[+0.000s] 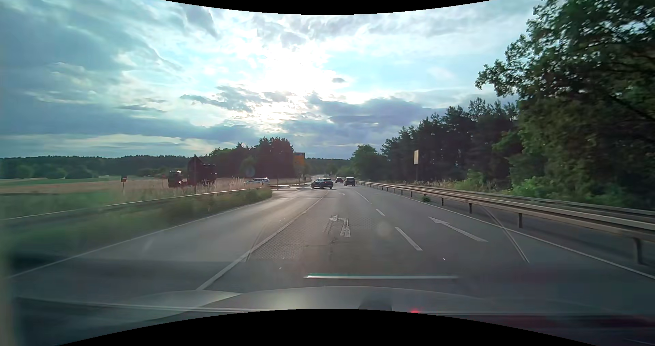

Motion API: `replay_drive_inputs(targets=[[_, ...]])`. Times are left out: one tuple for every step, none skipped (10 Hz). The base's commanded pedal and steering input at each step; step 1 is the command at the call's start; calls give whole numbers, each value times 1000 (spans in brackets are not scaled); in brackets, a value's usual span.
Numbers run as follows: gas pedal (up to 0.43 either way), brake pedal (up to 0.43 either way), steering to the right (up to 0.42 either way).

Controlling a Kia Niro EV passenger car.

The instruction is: Follow the waypoints while adhering to traffic rules and regulations

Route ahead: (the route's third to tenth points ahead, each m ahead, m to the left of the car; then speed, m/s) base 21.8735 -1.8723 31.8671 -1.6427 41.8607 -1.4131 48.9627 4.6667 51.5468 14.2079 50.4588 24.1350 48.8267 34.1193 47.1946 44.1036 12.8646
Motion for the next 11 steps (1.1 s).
replay_drive_inputs(targets=[[0,213,0],[0,220,1],[0,220,1],[0,220,0],[0,226,0],[0,226,0],[0,226,0],[0,232,-1],[0,232,-2],[0,232,-3],[0,232,-3]])
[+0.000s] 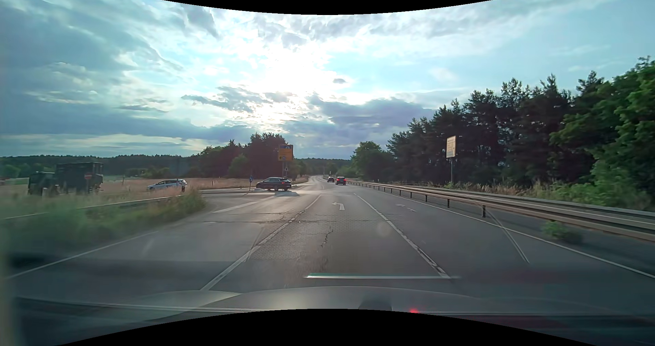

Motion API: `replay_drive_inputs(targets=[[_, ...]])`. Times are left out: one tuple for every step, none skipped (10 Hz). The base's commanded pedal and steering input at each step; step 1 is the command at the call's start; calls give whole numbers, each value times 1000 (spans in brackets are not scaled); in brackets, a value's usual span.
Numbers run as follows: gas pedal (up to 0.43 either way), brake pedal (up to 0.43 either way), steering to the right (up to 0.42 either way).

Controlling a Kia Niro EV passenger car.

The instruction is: Follow the waypoints while adhering to traffic rules and regulations

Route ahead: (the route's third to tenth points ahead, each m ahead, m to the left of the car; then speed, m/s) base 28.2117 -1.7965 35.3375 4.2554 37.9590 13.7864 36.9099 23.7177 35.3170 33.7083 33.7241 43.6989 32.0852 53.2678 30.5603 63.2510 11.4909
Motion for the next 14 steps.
replay_drive_inputs(targets=[[0,238,-3],[0,238,-3],[0,238,-3],[0,244,-3],[0,244,-3],[0,244,-3],[0,244,-3],[0,250,-3],[0,250,-3],[0,250,-4],[0,256,-5],[0,262,-5],[0,262,-6],[0,262,-10]])
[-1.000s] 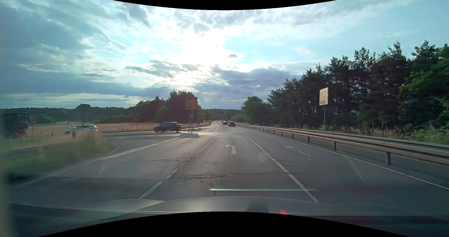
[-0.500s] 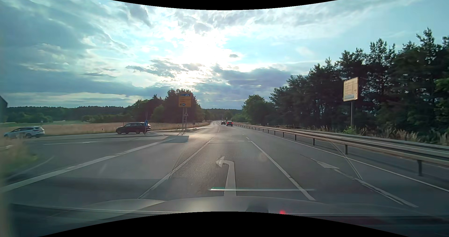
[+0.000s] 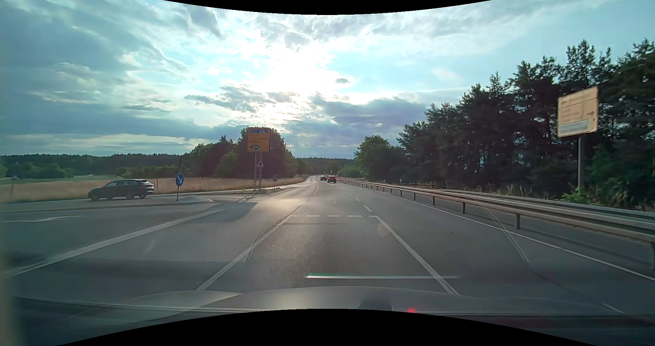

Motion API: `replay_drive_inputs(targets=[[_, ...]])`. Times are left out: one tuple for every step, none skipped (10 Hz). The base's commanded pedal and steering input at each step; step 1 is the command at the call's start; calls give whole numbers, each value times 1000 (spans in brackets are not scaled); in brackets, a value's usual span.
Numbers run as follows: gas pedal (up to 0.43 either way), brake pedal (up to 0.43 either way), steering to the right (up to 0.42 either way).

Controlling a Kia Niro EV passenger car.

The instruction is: Follow the waypoints while adhering to traffic rules and regulations

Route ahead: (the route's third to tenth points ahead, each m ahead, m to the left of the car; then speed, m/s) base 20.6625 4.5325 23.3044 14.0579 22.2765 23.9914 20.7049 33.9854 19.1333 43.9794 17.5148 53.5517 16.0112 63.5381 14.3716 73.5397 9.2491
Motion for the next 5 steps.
replay_drive_inputs(targets=[[0,262,-15],[0,268,-21],[0,262,-29],[0,262,-39],[0,268,-48]])
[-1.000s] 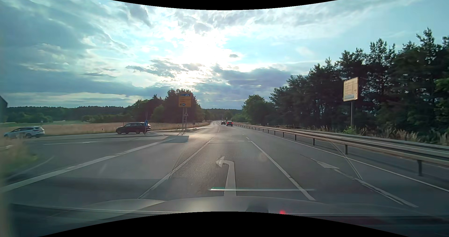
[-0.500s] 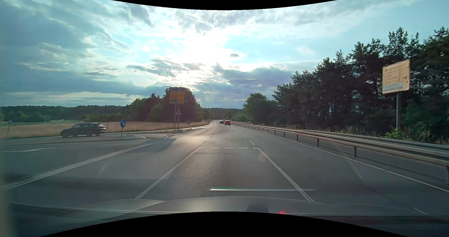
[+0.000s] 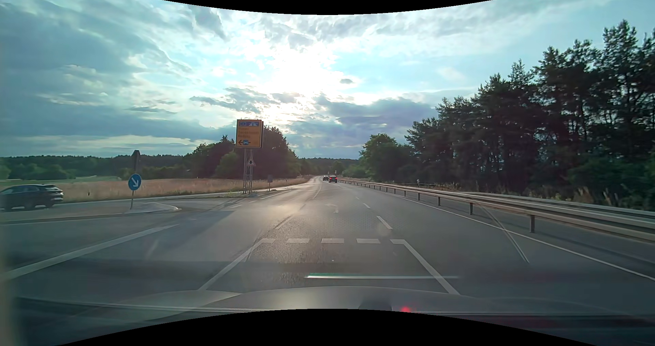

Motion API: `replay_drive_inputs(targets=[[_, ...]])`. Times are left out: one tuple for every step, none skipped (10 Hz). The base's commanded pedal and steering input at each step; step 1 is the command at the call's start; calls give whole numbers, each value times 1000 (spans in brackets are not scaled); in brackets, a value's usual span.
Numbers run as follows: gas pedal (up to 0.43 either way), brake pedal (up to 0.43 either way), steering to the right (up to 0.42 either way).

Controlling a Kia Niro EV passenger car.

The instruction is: Follow the waypoints while adhering to traffic rules and regulations

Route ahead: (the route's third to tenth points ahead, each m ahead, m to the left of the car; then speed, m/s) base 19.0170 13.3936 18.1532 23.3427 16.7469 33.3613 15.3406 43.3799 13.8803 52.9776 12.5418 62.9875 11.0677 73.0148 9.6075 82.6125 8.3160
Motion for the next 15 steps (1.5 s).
replay_drive_inputs(targets=[[0,268,-60],[0,262,-72],[0,262,-84],[0,262,-99],[0,262,-115],[0,262,-128],[0,250,-147],[0,244,-171],[0,232,-191],[0,220,-218],[0,213,-239],[0,207,-257],[0,201,-279],[0,195,-298],[0,189,-310]])
